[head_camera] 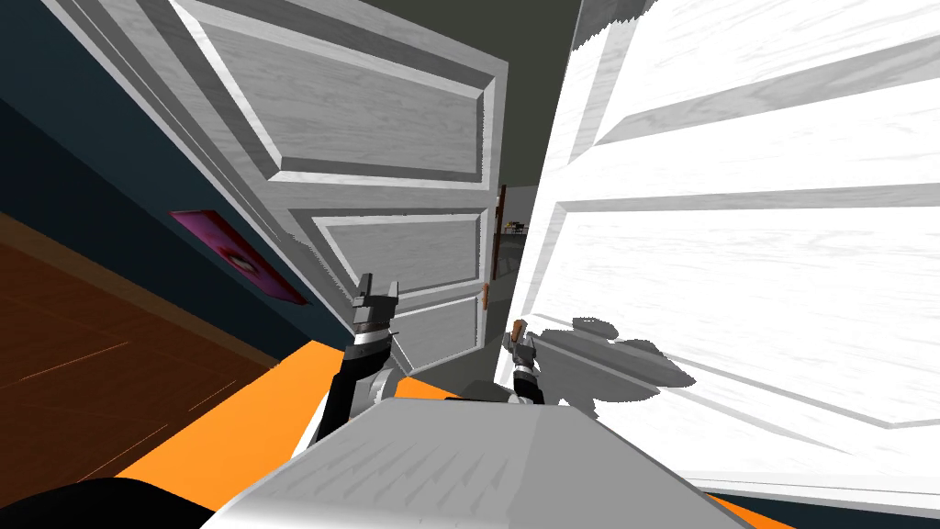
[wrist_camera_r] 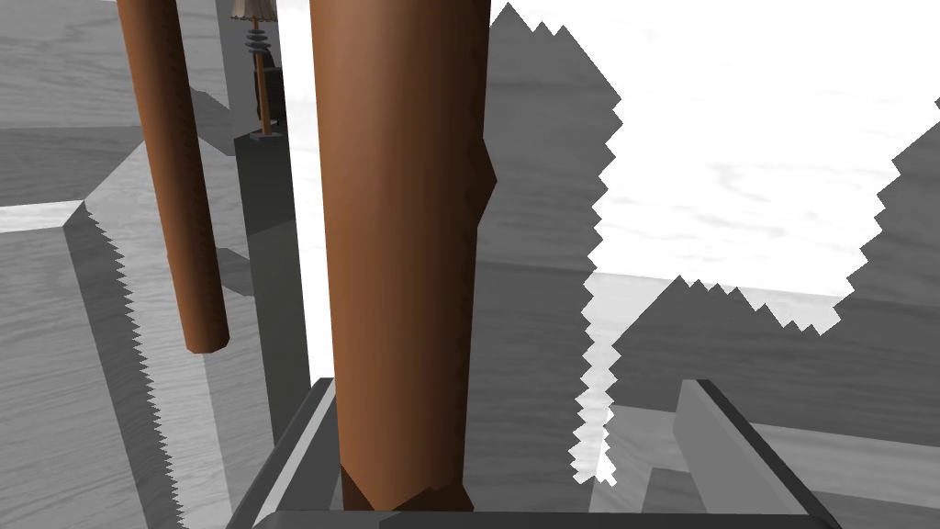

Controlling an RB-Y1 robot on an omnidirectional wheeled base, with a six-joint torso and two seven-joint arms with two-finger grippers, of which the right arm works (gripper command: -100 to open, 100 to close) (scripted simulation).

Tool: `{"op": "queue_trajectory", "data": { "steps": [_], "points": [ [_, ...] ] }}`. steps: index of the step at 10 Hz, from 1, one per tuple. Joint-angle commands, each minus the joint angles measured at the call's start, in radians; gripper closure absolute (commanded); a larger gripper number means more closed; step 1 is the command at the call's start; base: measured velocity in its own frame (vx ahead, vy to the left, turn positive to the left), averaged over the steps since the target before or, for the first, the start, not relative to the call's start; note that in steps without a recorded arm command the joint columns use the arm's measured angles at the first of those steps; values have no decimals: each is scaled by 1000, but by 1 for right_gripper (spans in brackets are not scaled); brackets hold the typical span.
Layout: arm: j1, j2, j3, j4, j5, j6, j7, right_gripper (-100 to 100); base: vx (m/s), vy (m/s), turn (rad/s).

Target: Push the door open

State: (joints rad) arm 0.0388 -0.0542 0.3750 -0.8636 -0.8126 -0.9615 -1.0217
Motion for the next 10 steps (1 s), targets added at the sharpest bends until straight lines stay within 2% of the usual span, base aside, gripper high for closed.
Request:
{"op": "queue_trajectory", "data": {
  "steps": [1, 8, 9, 10],
  "points": [
    [11, -22, -28, -7, -6, -21, 21, 100, 26, -13, -37],
    [11, -22, -28, -7, -6, -21, 21, 100, 4, -4, 4],
    [-2, 0, -34, -2, -20, -18, 32, 100, 25, -21, 242],
    [-4, -2, -40, 2, -24, -22, 33, 100, 26, -46, 190]
  ]
}}
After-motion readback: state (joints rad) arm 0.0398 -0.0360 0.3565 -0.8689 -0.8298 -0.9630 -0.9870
